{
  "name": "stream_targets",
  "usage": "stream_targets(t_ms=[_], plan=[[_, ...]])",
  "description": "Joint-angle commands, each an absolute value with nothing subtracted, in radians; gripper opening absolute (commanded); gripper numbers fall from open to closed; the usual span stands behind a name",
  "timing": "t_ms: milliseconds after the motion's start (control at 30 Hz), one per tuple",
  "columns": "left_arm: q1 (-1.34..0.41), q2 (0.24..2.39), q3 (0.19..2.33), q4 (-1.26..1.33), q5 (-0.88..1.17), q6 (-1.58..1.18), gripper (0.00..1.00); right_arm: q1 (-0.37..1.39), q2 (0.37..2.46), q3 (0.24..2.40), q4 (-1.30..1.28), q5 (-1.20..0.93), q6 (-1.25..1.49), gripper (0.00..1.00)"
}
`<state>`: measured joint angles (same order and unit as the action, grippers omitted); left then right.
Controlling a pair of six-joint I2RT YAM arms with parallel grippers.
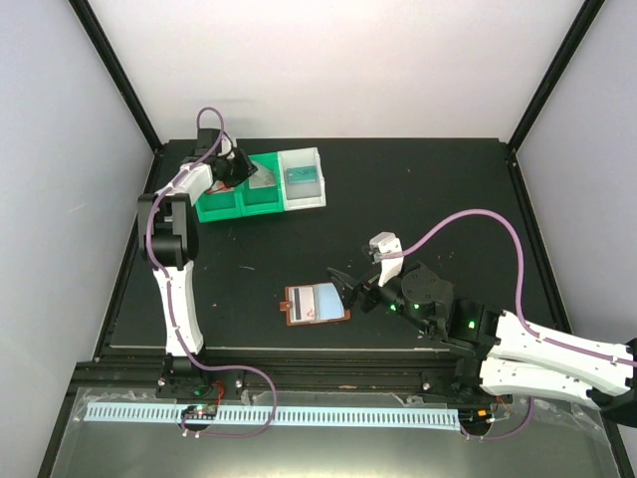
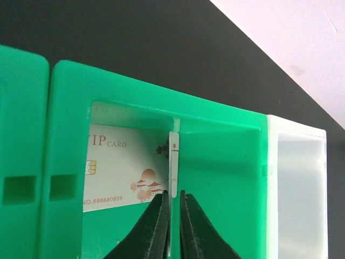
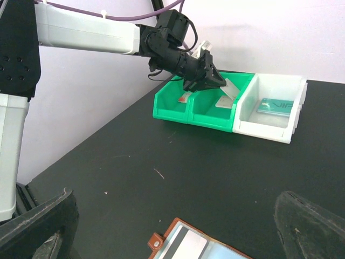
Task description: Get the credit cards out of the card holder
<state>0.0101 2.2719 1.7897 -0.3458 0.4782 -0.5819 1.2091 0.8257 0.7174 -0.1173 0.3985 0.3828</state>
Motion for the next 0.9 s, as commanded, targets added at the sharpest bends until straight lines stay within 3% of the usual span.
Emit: stream_targets(t_ms=[0,867], plan=[[-0.001,2.299,1.836,-0.320,0.498,-0.590,0.10,1.206,0.817,0.737,-0.123,0.425,0.376,1.00],[-0.002,2.254,1.913,-0.447,0.471,-0.525,0.44,1.206,0.827,0.742,-0.120,0.421,0.374,1.00]])
